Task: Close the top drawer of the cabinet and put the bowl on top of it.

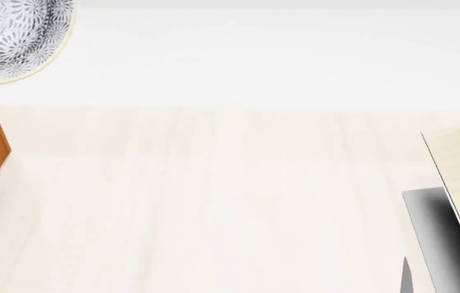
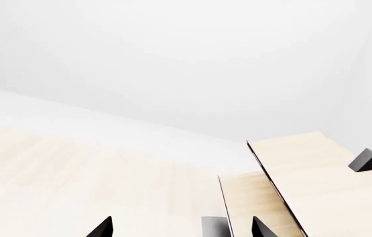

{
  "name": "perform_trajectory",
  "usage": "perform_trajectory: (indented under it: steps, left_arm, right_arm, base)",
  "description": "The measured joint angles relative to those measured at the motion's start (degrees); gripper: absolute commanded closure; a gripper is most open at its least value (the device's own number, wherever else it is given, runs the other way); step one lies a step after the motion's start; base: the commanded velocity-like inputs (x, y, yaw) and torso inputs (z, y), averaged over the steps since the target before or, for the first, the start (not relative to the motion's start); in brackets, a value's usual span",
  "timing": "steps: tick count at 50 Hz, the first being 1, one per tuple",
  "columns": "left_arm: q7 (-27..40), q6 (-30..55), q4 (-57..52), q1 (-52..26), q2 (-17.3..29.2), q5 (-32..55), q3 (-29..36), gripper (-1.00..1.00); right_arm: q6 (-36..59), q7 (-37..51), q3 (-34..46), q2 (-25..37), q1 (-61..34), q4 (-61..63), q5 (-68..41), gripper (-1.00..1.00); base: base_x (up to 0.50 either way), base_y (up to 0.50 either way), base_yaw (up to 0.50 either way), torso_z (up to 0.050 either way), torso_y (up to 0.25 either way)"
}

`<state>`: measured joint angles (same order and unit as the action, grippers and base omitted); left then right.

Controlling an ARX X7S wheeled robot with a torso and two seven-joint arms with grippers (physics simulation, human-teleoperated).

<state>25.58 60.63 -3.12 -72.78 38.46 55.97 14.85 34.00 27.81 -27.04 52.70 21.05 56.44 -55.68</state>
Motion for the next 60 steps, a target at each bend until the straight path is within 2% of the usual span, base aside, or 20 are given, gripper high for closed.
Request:
perform_trajectory:
  steps: [39,60]
  left_arm:
    - [6.63,-0.98,6.36,0.48,0.1,5.53,-11.75,1.0]
    - [8.04,-0.46,7.26,-0.73,1.32,6.81,-14.03,1.0]
  right_arm:
    - [-1.47,-0.6,-0.26,-0.35,2.46,-0.15,1.55,-1.0]
    - [-2.14,-0.66,-0.05,-0.16,2.68,-0.62,1.73,-1.0]
  base:
    - [0.0,0.0,0.0,0.0,0.001]
    - [0.0,0.0,0.0,0.0,0.0]
